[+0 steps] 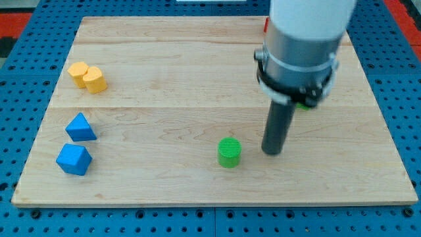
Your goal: Place the green blocks to the bottom of the red blocks
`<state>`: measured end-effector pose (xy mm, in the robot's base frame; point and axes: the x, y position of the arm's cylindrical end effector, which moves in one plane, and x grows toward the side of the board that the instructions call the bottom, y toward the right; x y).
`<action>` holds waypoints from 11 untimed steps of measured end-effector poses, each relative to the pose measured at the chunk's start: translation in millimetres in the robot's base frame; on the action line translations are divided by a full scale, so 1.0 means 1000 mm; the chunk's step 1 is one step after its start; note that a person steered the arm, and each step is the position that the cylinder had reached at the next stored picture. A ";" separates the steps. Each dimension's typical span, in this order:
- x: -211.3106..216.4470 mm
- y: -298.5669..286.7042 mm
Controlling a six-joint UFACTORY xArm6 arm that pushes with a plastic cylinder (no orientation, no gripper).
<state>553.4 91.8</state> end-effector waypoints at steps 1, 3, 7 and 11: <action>0.007 -0.050; -0.016 -0.120; -0.087 -0.129; -0.149 -0.009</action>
<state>404.3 83.3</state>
